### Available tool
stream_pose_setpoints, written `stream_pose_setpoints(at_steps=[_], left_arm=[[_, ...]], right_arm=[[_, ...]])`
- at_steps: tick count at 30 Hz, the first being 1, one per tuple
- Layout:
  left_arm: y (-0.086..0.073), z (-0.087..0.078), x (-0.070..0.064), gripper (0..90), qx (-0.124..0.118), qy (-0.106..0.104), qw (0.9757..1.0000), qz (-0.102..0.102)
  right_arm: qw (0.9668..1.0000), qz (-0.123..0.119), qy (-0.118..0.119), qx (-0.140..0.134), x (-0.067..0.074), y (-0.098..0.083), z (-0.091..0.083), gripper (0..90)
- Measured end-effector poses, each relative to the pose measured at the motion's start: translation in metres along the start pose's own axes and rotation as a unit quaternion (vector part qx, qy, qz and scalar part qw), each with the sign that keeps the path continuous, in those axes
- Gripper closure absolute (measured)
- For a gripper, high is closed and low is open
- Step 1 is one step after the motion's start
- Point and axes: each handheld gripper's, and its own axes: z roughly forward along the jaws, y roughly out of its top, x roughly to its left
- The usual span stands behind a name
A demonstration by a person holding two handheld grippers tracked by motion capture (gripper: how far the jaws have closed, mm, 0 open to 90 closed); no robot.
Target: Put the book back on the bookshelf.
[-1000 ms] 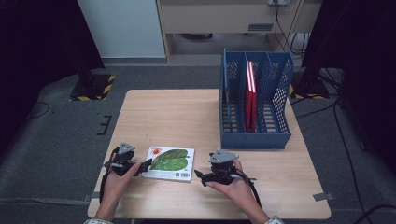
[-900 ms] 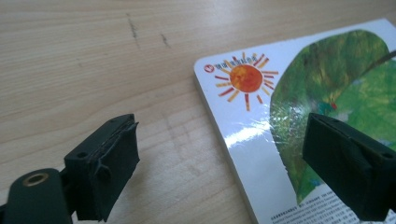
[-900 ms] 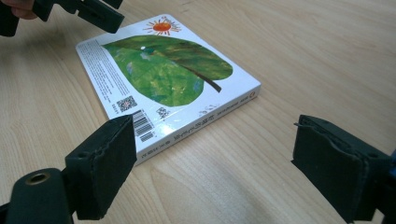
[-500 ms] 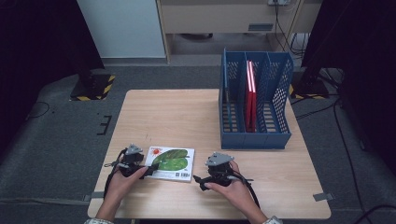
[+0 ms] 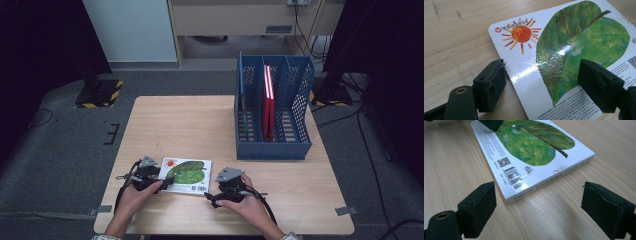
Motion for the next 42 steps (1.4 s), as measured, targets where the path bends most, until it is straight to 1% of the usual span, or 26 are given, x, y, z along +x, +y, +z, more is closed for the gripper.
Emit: stream_pose_setpoints(at_steps=[4,5,7,13,14,17,18,20,22,24,26,28,29,31,32,34,37,39,40,42], left_arm=[[0.0,0.001,-0.007,21.4,0.004,-0.002,1.0,0.003],[0.001,0.002,-0.009,21.5,0.006,-0.004,1.0,0.006],[0.001,0.003,-0.014,21.8,0.009,-0.008,0.9999,0.01],[0.003,0.007,-0.032,22.8,0.02,-0.025,0.999,0.03],[0.003,0.007,-0.033,22.7,0.019,-0.026,0.999,0.033],[0.005,0.008,-0.031,22.9,0.019,-0.027,0.9989,0.034],[0.007,0.007,-0.029,22.8,0.015,-0.023,0.9989,0.037],[0.012,0.006,-0.027,22.4,0.008,-0.016,0.9986,0.05],[0.017,0.009,-0.022,22.0,0.003,-0.02,0.9986,0.048],[0.023,0.013,-0.018,22.0,0.01,-0.02,0.9982,0.055],[0.027,0.017,-0.017,21.5,0.018,-0.031,0.9974,0.062],[0.03,0.02,-0.014,20.9,0.023,-0.032,0.997,0.066],[0.031,0.022,-0.012,20.6,0.022,-0.034,0.997,0.066],[0.032,0.025,-0.009,19.5,0.02,-0.037,0.9974,0.059],[0.033,0.027,-0.008,19.3,0.019,-0.037,0.9977,0.053],[0.035,0.03,-0.005,19.3,0.027,-0.038,0.9978,0.046],[0.035,0.032,-0.002,20.2,0.023,-0.044,0.9982,0.035],[0.036,0.032,-0.003,20.2,0.03,-0.049,0.9975,0.041],[0.037,0.032,-0.004,19.8,0.034,-0.048,0.9973,0.045],[0.037,0.032,-0.005,19.8,0.036,-0.043,0.9974,0.045]], right_arm=[[1.0,0.008,0.004,0.002,0.001,-0.002,0.0,12.8],[0.9999,0.009,0.008,0.005,0.001,-0.003,0.0,12.8],[0.9999,0.003,0.009,0.01,0.002,-0.004,0.0,12.8],[0.9996,-0.002,0.01,0.026,0.004,-0.009,0.0,11.9],[0.9996,-0.002,0.007,0.027,0.003,-0.01,0.0,10.2],[0.9995,-0.002,0.003,0.032,0.001,-0.011,0.001,10.8],[0.9994,0.003,0.002,0.033,0.001,-0.012,0.001,11.1],[0.9992,0.004,-0.002,0.039,0.0,-0.013,0.002,11.4],[0.999,0.003,-0.004,0.045,-0.001,-0.016,0.001,11.7],[0.999,0.002,-0.006,0.044,-0.001,-0.017,0.001,12.0],[0.999,-0.001,-0.006,0.045,-0.002,-0.016,0.001,12.8],[0.9988,-0.001,-0.006,0.048,-0.002,-0.016,0.001,12.9],[0.9989,-0.004,-0.007,0.047,-0.002,-0.016,0.001,13.0],[0.9988,-0.006,-0.006,0.048,-0.002,-0.016,0.001,13.3],[0.9989,-0.006,-0.006,0.047,-0.001,-0.015,0.001,13.3],[0.9989,-0.007,-0.005,0.046,-0.001,-0.015,0.002,13.1],[0.9989,-0.007,-0.006,0.046,-0.001,-0.014,0.003,13.3],[0.9989,-0.007,-0.007,0.046,-0.001,-0.014,0.003,13.1],[0.9989,-0.008,-0.008,0.045,0.0,-0.015,0.003,13.0],[0.999,-0.006,-0.011,0.044,0.0,-0.015,0.004,12.3]])
